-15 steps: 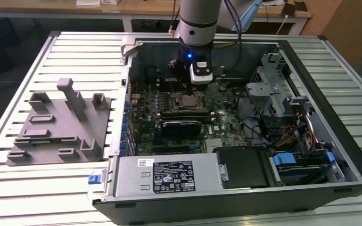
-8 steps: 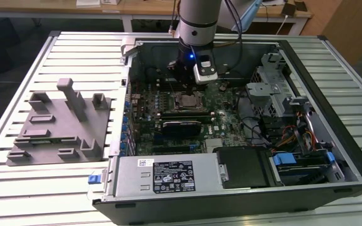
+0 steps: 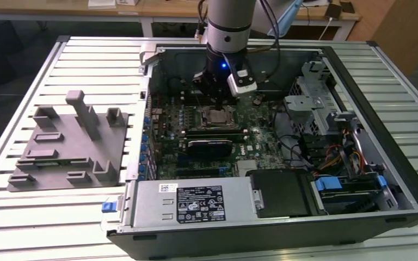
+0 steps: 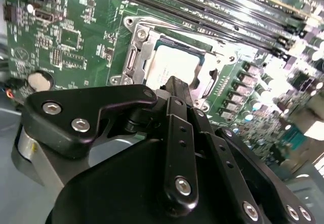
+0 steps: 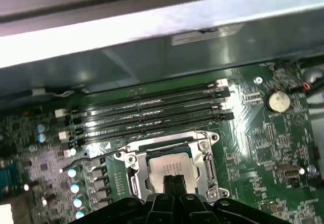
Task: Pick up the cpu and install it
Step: 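Close the cpu cover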
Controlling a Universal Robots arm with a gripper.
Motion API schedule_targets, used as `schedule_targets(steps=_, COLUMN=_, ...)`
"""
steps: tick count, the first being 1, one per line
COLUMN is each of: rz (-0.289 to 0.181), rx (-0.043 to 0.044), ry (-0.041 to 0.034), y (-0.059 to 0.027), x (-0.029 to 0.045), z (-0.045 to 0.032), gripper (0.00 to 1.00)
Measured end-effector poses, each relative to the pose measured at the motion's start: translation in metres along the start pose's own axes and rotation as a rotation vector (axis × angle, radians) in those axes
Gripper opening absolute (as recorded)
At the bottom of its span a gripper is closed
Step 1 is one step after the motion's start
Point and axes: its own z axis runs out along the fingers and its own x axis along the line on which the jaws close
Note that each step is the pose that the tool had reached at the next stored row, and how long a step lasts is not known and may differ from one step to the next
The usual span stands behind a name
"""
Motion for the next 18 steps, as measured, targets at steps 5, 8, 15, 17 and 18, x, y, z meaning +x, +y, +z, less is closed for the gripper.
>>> schedule_targets(steps=5, rz=-0.017, rx=-0.0013, ry=-0.0083, y=-0.0002, x=0.0006, z=0.0020, gripper=0.11)
schedule_targets(steps=8, rz=-0.017, rx=-0.0022, ry=-0.0139, y=-0.0004, x=0.0010, z=0.0044, gripper=0.11)
schedule_targets(steps=15, rz=-0.017, rx=-0.0039, ry=-0.0234, y=-0.0017, x=0.0070, z=0.0088, gripper=0.11)
schedule_targets(steps=17, rz=-0.017, rx=-0.0041, ry=-0.0241, y=-0.0021, x=0.0090, z=0.0098, gripper=0.11)
schedule_targets(steps=18, rz=-0.017, rx=-0.0042, ry=-0.0242, y=-0.0022, x=0.0093, z=0.0108, gripper=0.11)
